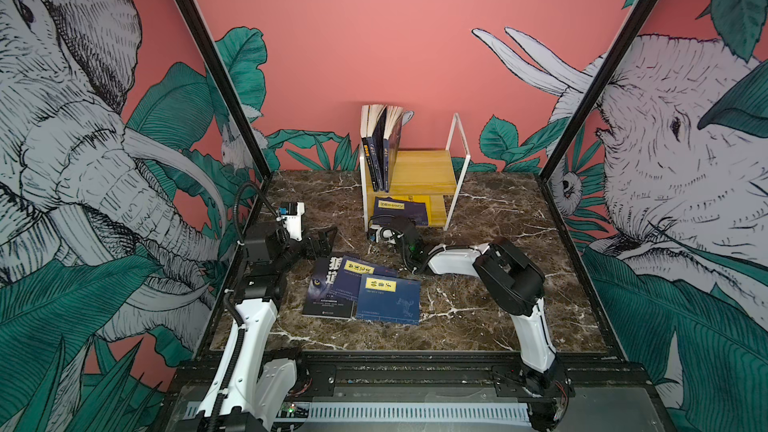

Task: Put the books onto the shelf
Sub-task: 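Push the blue book onto the lower shelf with the right gripper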

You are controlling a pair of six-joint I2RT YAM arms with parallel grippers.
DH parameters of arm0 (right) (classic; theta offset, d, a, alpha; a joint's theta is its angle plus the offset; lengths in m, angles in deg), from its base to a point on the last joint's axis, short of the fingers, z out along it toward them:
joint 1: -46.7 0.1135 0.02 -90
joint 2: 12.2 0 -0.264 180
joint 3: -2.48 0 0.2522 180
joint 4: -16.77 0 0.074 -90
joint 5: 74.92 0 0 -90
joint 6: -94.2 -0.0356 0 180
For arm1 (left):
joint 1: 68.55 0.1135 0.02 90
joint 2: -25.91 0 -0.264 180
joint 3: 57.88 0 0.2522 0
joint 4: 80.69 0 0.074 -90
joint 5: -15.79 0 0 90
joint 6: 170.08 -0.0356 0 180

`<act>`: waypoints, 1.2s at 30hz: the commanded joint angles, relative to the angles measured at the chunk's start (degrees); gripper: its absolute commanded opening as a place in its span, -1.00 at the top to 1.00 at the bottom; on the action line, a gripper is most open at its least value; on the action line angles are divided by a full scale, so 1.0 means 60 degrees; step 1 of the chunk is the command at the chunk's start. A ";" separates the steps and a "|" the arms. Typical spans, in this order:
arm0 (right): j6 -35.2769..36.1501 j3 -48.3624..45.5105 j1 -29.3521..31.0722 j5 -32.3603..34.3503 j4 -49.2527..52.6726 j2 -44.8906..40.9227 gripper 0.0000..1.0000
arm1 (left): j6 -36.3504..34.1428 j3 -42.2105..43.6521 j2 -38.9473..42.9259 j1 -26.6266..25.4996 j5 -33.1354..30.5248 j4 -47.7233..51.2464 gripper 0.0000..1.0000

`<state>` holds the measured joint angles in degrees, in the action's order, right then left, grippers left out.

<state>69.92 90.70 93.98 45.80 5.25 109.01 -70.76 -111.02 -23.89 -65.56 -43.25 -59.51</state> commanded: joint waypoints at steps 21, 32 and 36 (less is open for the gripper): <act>-0.1634 0.2289 -0.0555 -0.2224 0.4733 0.0023 0.09 | -0.0254 0.0060 0.0190 -0.0032 0.0161 -0.0020 -0.99; -0.2516 0.2968 -0.0610 -0.3208 0.6099 -0.0196 -0.07 | -0.0290 0.0033 0.0177 -0.0007 0.0201 0.0009 -0.99; -0.2978 0.3317 -0.0706 -0.3317 0.6372 -0.0020 -0.07 | -0.0365 0.0119 0.0250 0.0009 0.0274 -0.0030 -0.99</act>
<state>54.84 109.06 90.53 27.68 41.29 110.32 -71.20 -110.99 -23.78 -65.56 -42.77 -59.51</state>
